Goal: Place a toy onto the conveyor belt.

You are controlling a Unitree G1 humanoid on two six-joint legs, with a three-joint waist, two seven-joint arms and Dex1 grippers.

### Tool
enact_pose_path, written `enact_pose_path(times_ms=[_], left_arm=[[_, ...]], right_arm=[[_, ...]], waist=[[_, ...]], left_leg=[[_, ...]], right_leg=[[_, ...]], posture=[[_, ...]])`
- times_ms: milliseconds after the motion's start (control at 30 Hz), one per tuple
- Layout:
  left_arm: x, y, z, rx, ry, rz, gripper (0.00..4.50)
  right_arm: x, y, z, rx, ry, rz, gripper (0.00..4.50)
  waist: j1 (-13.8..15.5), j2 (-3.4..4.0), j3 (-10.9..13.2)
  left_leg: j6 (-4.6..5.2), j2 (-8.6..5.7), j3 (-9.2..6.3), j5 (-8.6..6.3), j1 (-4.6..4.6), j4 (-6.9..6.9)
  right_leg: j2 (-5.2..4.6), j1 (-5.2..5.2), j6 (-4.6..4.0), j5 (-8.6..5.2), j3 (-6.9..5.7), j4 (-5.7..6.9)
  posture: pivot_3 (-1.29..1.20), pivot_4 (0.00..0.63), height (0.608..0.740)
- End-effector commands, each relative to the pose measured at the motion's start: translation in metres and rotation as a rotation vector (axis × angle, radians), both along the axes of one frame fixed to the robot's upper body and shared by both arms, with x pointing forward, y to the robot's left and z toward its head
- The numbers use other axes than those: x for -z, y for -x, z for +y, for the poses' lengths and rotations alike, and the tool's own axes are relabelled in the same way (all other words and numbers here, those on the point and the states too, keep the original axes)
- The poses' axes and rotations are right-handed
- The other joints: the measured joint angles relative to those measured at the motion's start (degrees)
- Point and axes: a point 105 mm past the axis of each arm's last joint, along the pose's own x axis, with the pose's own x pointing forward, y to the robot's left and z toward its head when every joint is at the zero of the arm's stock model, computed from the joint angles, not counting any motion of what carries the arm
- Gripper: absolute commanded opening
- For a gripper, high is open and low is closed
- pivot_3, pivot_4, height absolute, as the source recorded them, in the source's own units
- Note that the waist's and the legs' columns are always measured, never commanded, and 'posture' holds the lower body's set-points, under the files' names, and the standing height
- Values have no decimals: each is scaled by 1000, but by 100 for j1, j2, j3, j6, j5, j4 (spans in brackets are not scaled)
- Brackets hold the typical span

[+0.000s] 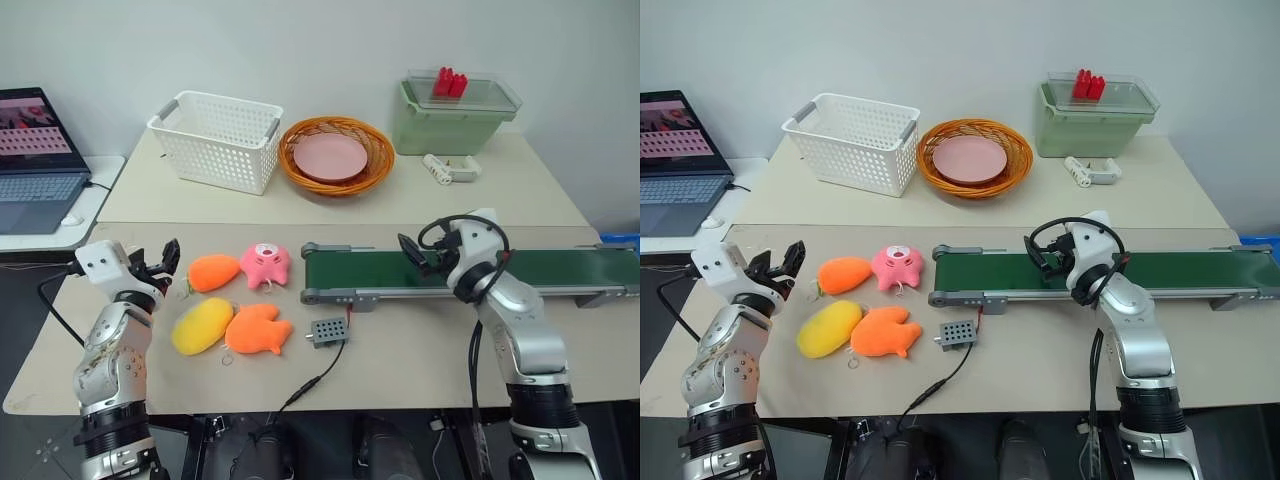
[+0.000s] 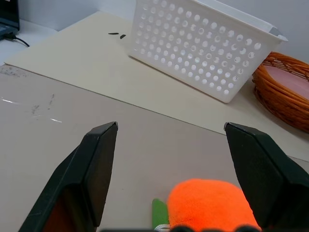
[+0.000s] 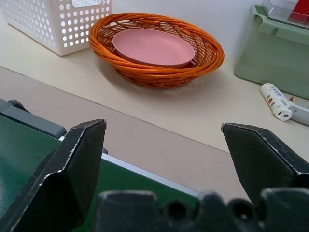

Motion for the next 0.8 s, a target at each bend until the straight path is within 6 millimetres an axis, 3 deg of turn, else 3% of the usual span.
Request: enact_pose_path(times_ms=[33, 167, 233, 300, 400, 533, 733, 800], left_arm=[[-13, -1, -1, 19, 7, -50, 3760], [-15, 5, -4, 57, 147, -75, 3760], [-17, 12, 1, 69, 228, -95, 3760], [-17, 21, 7, 71, 324, -103, 3760], [-9, 32, 13, 58, 391, -78, 3760], [-3, 38, 16, 44, 393, -49, 3760], [-5, 42, 12, 55, 369, -36, 3760], [-17, 51, 5, 111, 385, -53, 3760]], right_arm=[[-14, 3, -1, 0, 15, -62, 4500], [-12, 8, 7, -62, 120, -60, 4500], [-20, 19, 21, -175, 225, -102, 4500], [-31, 35, 41, -335, 326, -152, 4500], [-34, 74, 78, -679, 382, -129, 4500], [-32, 110, 96, -974, 387, -63, 4500], [-31, 119, 104, -1104, 387, -61, 4500], [-27, 118, 107, -1124, 388, -58, 4500]], waist=[[0, 0, 0], [0, 0, 0], [-6, 0, 0], [-11, 0, 1], [-36, 0, 1], [0, -1, 1], [114, -5, 2], [122, -6, 2]], left_leg=[[0, 0, 0, 0, 0, 0], [0, 0, 0, 0, -1, 0], [0, 2, -2, 0, -2, 0], [0, 2, 0, 0, -8, -2], [-3, 6, 1, 2, -6, -4], [-1, 6, -6, 0, 13, -6], [31, -1, -11, -28, 33, -1], [16, -1, -11, -24, 32, -1]], right_leg=[[0, 0, 0, 0, 0, 0], [0, 0, 0, 0, 0, 0], [0, -3, 0, 0, 1, -1], [0, -16, 0, -1, 6, 1], [2, -22, -1, -2, 10, 3], [4, 8, -3, -4, 2, -2], [-13, 40, -7, -10, 0, -13], [-14, 37, -9, -10, 0, -11]], posture=[[0, 150, 740], [0, 150, 740], [0, 150, 740], [0, 150, 740], [0, 150, 740], [0, 150, 740], [0, 150, 740], [0, 150, 740]])
